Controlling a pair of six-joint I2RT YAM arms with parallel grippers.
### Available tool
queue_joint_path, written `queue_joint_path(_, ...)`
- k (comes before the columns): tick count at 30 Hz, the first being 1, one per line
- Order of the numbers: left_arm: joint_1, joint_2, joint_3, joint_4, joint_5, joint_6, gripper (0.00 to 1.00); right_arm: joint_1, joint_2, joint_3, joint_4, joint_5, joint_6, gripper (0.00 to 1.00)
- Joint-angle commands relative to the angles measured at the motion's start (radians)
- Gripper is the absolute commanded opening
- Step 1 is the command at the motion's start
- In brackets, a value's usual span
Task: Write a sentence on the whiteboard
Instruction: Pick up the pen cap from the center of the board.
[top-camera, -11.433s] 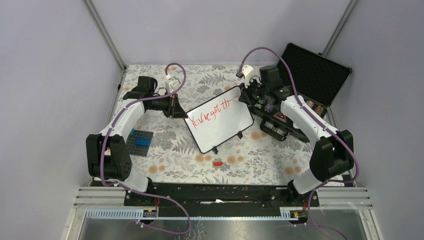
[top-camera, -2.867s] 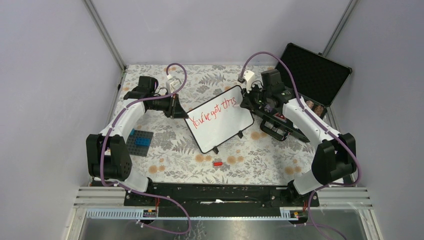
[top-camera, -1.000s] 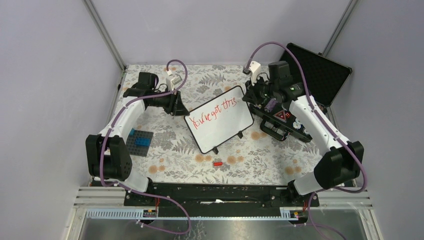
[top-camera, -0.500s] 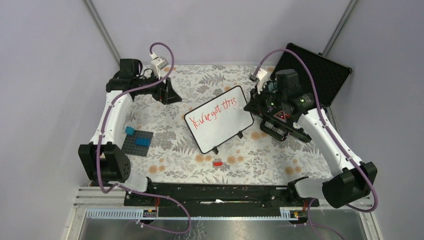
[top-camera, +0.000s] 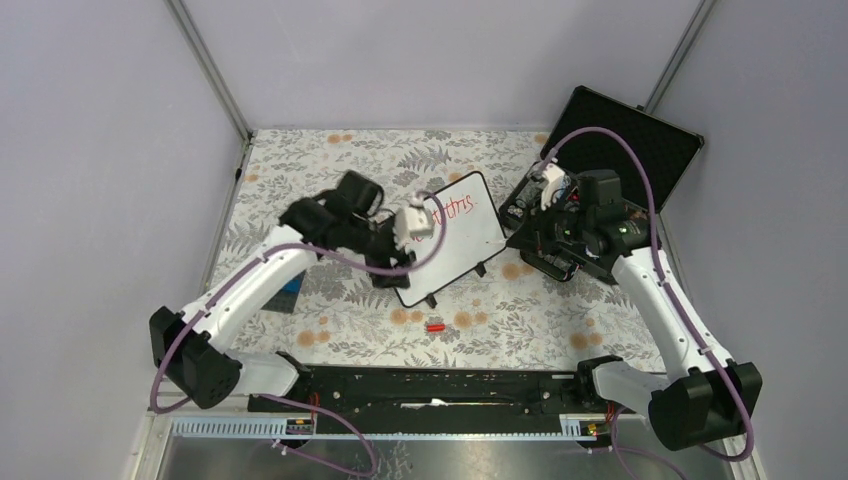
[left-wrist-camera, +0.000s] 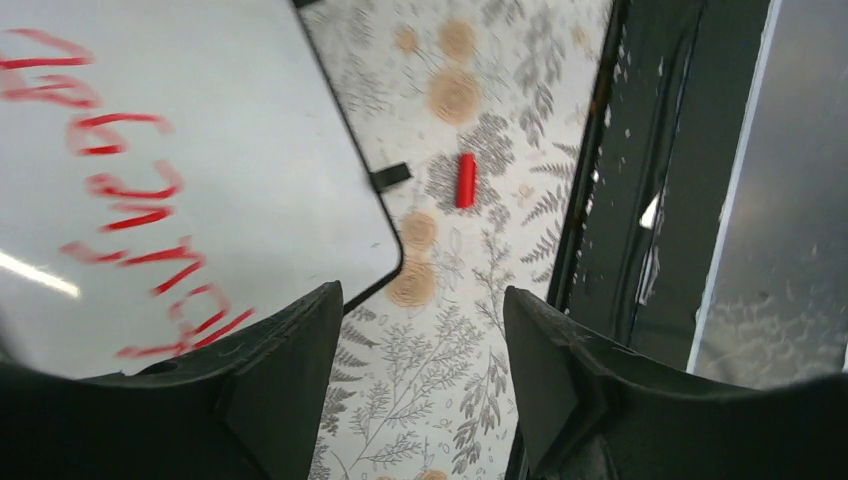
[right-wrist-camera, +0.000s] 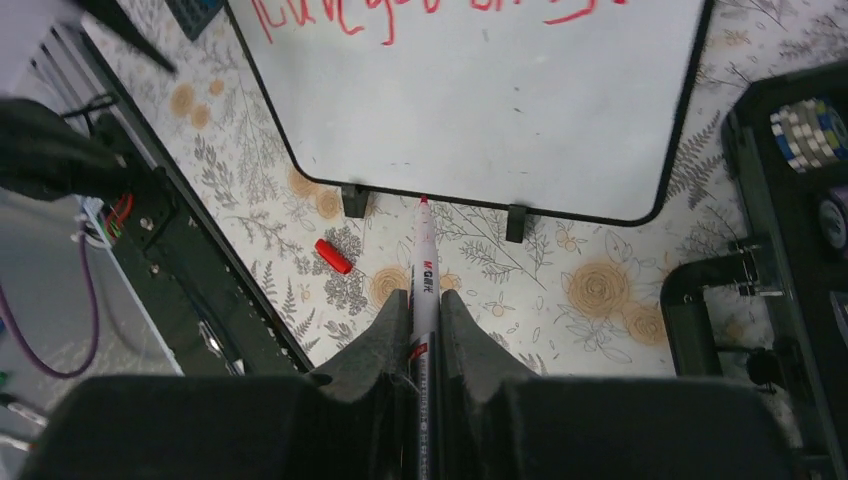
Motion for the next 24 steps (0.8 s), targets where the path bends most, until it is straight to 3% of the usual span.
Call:
queue_joint_path(1,-0.187,-0.014,-0.092,0.070,-0.195,0.021,0.65,-0.123,-0.010,-0.012,0.047,-0.116,0.095,0.00)
queue_joint_path(5,-0.338,0.027,-0.211,0.173,-0.261,0.002,0.63,-0.171,-0.017,-0.035,0.076,-0.127,0.115,0.00)
queue_joint_path(12,-0.465,0.076,-0.387,0.477,-0.343,-0.050,0.61,-0.184,-0.025,-0.049,0.076,-0.112,0.106,0.00)
queue_joint_path(24,-0.482,0.210,-0.440,0.557,-0.349,-0.061,0.58,-0.185,-0.036,-0.070,0.086,-0.116,0.099,0.00)
